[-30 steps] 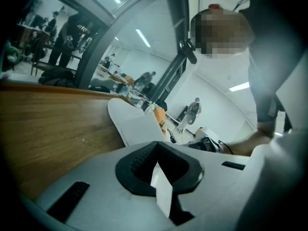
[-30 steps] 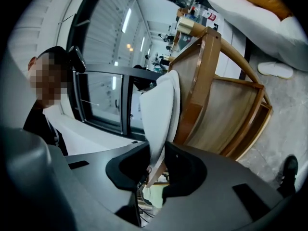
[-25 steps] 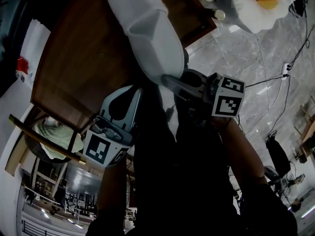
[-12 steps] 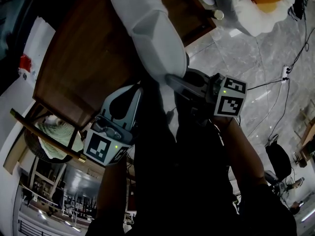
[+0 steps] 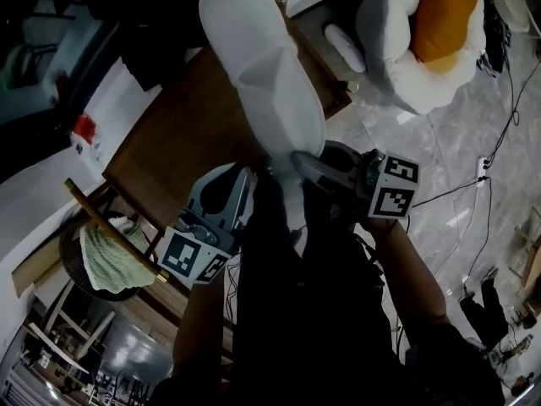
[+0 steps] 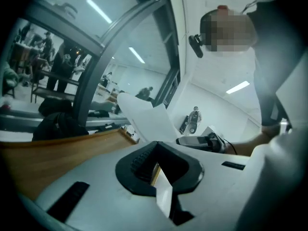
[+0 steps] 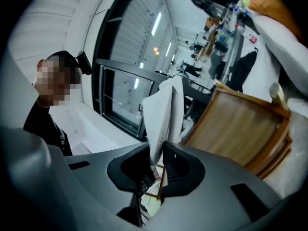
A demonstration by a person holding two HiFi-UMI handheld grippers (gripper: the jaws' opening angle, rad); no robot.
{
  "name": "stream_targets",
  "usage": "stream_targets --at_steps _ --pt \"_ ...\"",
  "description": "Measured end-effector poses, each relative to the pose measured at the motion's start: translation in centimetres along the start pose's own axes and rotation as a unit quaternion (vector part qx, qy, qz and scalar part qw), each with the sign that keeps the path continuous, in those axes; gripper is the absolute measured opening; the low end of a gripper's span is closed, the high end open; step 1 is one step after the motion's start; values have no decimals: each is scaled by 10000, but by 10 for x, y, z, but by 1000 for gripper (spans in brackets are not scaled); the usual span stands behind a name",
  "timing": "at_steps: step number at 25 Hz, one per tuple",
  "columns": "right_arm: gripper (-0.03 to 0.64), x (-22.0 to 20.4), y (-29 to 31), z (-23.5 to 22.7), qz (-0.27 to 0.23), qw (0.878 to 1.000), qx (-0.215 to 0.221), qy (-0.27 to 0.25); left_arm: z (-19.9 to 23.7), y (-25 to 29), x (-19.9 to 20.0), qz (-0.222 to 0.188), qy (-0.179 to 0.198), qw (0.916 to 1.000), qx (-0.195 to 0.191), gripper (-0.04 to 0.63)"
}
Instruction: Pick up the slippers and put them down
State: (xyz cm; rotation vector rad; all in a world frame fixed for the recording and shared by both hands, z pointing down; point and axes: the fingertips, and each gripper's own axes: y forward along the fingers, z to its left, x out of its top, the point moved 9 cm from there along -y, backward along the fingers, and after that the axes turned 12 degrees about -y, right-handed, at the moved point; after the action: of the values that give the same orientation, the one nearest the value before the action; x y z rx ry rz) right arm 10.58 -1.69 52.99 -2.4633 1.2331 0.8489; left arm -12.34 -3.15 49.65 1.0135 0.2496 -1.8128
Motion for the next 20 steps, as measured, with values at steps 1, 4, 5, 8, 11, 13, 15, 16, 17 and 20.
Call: stream_targets --at_steps 1,4,5,8,11,13,15,16,17,20 --pt "77 11 1 11 -41 9999 39 -116 -7 -3 11 -61 69 10000 -31 11" --pt "77 48 1 42 -171 9982 146 -548 -28 -10 48 -246 363 9989 -174 11" --pt "75 63 2 49 -239 9969 203 -728 -33 -8 63 -354 508 9978 -243 11" --pt "74 108 8 67 -508 9902 402 -1234 -44 -2 106 -719 947 9919 -438 11" --pt "72 135 5 99 -681 9848 505 -1514 -64 -11 139 -968 1082 9879 -550 11" --pt "71 151 3 120 -775 9804 566 -1722 -77 -17 159 -1172 1086 9852 -624 11" --pt "71 166 2 138 -874 9749 636 -1947 -88 -23 177 -1367 1179 9812 -680 11" --pt "69 173 2 146 -936 9719 689 -2045 -93 -25 184 -1456 1231 9791 -712 11" --pt "67 181 3 154 -1006 9684 751 -2153 -98 -27 192 -1544 1284 9767 -751 11" --pt "67 211 4 179 -1210 9553 953 -2525 -117 -32 216 -1761 1485 9690 -888 11"
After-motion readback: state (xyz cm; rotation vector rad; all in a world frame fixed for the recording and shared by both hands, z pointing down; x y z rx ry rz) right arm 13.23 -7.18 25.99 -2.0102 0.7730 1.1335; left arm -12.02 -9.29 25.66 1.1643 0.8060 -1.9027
